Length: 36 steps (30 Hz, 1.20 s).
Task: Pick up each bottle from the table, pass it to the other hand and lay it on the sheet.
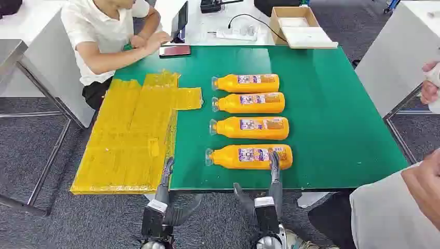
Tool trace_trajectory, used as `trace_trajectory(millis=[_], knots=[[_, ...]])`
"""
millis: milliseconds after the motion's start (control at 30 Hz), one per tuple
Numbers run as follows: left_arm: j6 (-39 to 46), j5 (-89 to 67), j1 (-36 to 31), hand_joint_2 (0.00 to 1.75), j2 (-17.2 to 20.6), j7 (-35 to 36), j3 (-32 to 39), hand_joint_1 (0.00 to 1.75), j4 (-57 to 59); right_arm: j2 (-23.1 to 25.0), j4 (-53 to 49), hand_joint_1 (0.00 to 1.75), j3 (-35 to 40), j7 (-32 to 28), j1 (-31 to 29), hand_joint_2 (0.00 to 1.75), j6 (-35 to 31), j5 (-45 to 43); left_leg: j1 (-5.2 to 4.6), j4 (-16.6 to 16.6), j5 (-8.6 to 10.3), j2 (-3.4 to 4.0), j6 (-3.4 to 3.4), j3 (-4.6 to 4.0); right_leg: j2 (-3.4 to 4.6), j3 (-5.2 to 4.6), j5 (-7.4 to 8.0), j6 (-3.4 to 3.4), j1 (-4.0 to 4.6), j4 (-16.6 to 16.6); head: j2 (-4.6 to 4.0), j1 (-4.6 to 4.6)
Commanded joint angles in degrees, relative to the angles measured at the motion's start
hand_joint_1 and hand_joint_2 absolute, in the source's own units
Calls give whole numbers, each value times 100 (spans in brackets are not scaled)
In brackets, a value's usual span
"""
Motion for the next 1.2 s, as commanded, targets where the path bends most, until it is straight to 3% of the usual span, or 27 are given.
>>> trace_trajectory(millis=[33,567,600,667,733,800,1000,1200], knots=[[37,100,-69,175,184,-154,-292,0,-9,-5,410,0,260,-165,-433,175,-196,237,4,-3,-4,12,-6,10,7,7,0,-7,5,-4,0,0],[172,213,59,175,200,-212,-276,0,-180,-155,628,0,203,-48,-397,175,-236,468,4,-6,-6,10,-9,19,4,17,-4,-9,5,-7,0,0],[187,220,68,175,183,-212,-269,0,-201,-261,696,0,329,-81,-421,175,-569,926,7,-7,-10,15,-12,29,6,27,-7,-13,9,-9,0,-2],[186,220,66,175,177,-212,-272,0,-196,-281,698,0,316,-82,-414,175,-557,914,5,-6,-6,9,-8,20,2,18,-4,-9,6,-7,-2,0],[146,252,43,175,161,-212,-262,0,-174,-418,758,0,398,-81,-485,175,-1211,1642,5,-6,-8,9,-9,23,1,22,-6,-10,6,-7,-2,0],[68,233,40,175,167,-212,-309,0,-202,-425,574,0,-268,160,-491,175,-1211,2772,6,-6,-8,10,-9,25,2,25,-6,-10,7,-8,-2,-2],[47,131,65,175,142,-212,-298,0,-346,-997,1252,0,-1190,1078,-1256,175,-1211,4726,0,-6,-4,5,-6,24,-3,25,-2,-8,2,-10,-2,-2],[21,125,79,175,146,-212,-305,0,-352,-1001,1441,0,-1341,1186,-1377,175,-1211,5049,-2,-4,-9,11,-10,29,2,29,-4,-10,2,-10,0,0]])
